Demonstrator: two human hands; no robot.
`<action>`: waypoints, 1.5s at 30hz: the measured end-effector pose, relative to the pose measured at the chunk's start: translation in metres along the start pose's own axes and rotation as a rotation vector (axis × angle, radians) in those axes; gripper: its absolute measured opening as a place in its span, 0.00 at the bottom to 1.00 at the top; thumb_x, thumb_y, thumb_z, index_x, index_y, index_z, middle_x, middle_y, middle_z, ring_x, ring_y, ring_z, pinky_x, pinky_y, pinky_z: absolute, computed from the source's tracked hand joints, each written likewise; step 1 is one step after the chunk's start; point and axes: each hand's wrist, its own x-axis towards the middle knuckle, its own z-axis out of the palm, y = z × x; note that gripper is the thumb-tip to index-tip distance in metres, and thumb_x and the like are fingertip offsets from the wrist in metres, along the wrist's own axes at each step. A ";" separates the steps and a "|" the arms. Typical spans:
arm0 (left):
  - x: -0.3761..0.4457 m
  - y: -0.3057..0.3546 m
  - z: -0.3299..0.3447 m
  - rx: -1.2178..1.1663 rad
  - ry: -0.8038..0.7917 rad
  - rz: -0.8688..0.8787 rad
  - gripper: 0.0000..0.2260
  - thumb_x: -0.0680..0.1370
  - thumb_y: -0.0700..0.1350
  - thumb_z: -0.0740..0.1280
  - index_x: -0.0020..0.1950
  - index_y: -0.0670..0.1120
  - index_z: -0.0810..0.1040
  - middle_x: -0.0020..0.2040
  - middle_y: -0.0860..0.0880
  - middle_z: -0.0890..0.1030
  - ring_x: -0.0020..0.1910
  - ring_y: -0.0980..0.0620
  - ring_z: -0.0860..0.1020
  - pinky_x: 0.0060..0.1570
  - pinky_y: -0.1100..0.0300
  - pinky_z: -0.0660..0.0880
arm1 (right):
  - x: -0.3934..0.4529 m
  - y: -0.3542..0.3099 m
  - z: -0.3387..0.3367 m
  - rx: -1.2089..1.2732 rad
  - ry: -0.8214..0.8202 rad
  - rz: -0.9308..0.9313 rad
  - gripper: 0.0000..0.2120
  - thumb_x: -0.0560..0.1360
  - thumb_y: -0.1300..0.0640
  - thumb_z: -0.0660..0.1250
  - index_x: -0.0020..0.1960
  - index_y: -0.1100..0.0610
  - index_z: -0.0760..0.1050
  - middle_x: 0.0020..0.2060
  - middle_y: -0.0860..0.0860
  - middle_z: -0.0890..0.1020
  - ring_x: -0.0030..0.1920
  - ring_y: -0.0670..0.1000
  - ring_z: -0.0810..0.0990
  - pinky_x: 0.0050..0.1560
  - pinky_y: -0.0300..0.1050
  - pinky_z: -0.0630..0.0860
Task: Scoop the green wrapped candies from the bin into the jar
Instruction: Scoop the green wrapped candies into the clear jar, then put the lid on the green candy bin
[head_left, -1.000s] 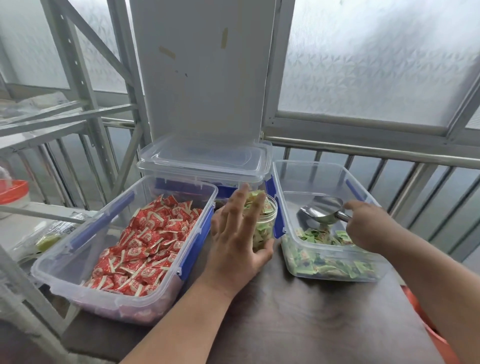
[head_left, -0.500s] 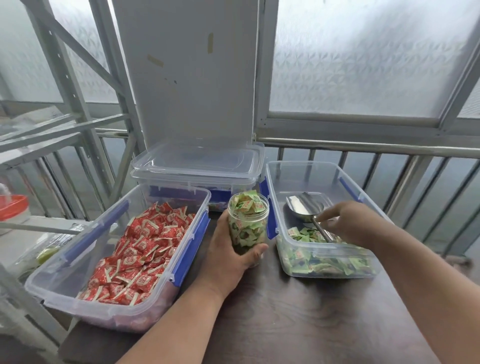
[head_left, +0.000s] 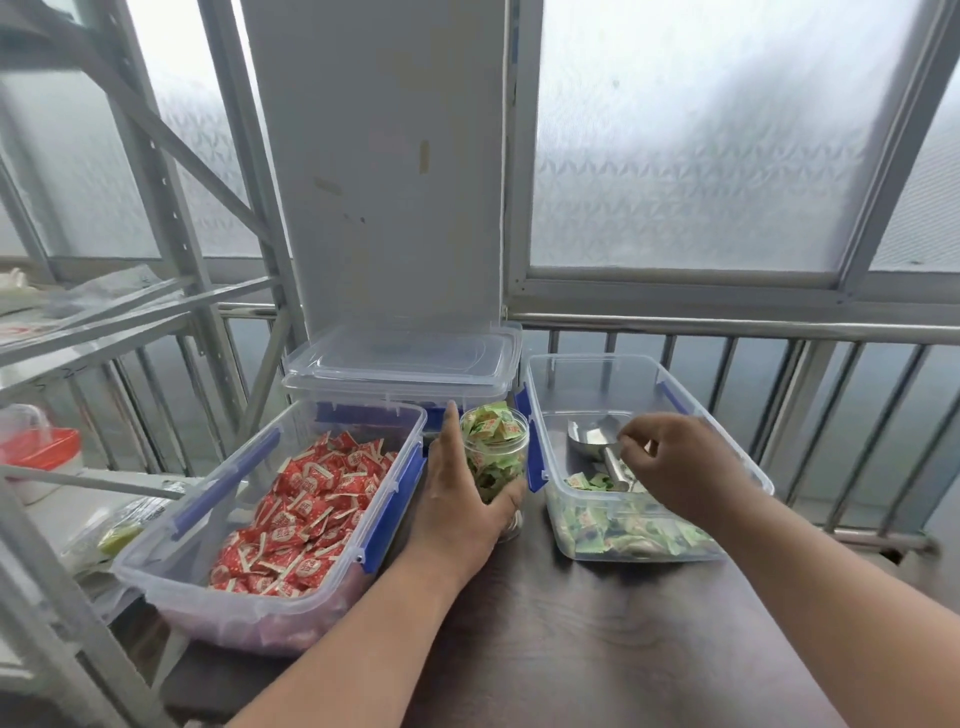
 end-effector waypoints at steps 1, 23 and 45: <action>0.003 0.007 -0.005 0.005 -0.020 -0.012 0.58 0.79 0.61 0.79 0.87 0.66 0.32 0.90 0.51 0.53 0.87 0.47 0.60 0.79 0.52 0.61 | 0.000 -0.003 0.002 0.025 -0.016 -0.022 0.06 0.75 0.48 0.68 0.41 0.45 0.83 0.34 0.34 0.81 0.34 0.40 0.79 0.36 0.42 0.78; 0.175 0.011 -0.108 0.746 -0.258 0.070 0.28 0.82 0.58 0.76 0.80 0.54 0.72 0.78 0.46 0.78 0.75 0.43 0.76 0.76 0.39 0.73 | 0.146 -0.107 0.085 -0.190 -0.266 -0.257 0.15 0.79 0.48 0.69 0.66 0.44 0.82 0.65 0.48 0.82 0.64 0.52 0.78 0.67 0.51 0.75; 0.149 0.131 -0.112 0.629 0.155 0.316 0.03 0.86 0.46 0.70 0.58 0.49 0.79 0.47 0.47 0.84 0.53 0.38 0.84 0.55 0.46 0.72 | 0.075 -0.078 -0.114 0.174 0.505 -0.417 0.21 0.77 0.59 0.75 0.68 0.58 0.78 0.66 0.53 0.80 0.67 0.53 0.78 0.68 0.54 0.75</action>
